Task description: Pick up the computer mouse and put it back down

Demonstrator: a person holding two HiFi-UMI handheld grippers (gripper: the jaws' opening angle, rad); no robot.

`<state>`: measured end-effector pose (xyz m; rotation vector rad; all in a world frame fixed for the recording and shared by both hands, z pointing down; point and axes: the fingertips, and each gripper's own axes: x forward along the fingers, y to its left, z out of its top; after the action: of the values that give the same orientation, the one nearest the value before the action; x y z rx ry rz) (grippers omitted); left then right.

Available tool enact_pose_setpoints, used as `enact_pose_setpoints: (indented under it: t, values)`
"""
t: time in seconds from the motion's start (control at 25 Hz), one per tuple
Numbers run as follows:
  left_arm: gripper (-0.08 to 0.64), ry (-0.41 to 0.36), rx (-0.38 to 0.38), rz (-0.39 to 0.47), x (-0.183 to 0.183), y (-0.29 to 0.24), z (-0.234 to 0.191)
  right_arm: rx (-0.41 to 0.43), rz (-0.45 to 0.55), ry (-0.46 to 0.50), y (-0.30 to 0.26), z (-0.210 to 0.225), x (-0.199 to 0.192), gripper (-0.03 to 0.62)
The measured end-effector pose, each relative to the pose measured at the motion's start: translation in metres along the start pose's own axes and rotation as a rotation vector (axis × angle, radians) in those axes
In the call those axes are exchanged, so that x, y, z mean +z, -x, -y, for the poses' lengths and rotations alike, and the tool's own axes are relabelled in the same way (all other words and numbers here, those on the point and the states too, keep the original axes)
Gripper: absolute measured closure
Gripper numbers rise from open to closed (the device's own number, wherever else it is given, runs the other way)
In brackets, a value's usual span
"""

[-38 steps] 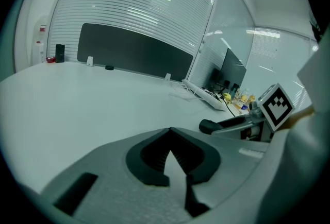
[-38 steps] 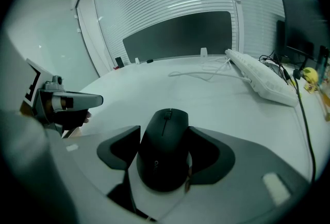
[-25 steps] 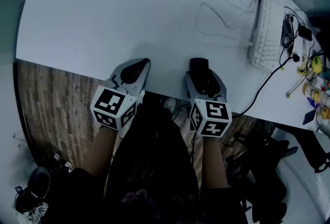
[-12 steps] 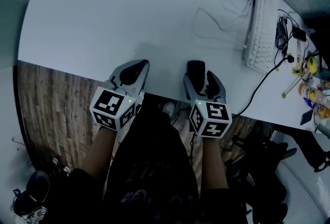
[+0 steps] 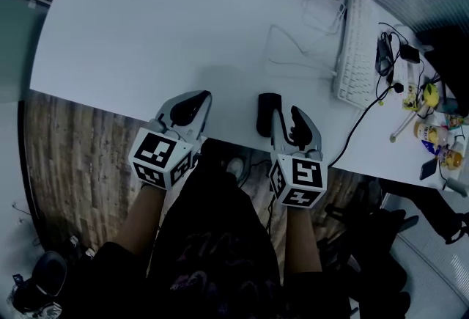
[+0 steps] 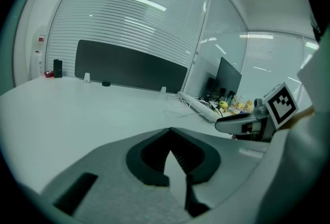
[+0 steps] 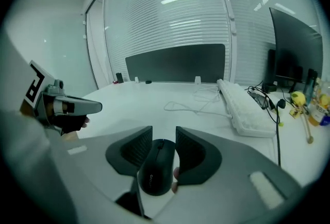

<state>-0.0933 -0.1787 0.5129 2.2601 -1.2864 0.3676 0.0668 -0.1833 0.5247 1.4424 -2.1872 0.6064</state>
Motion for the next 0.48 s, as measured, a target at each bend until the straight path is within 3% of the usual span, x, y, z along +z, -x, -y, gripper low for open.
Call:
enact_pose_setpoints:
  t: [0.48]
  values:
    - [0.558, -0.048, 0.016, 0.08, 0.035, 0.024, 0.024, 0.006, 0.087, 0.034, 0.033, -0.004, 0.032, 0.512]
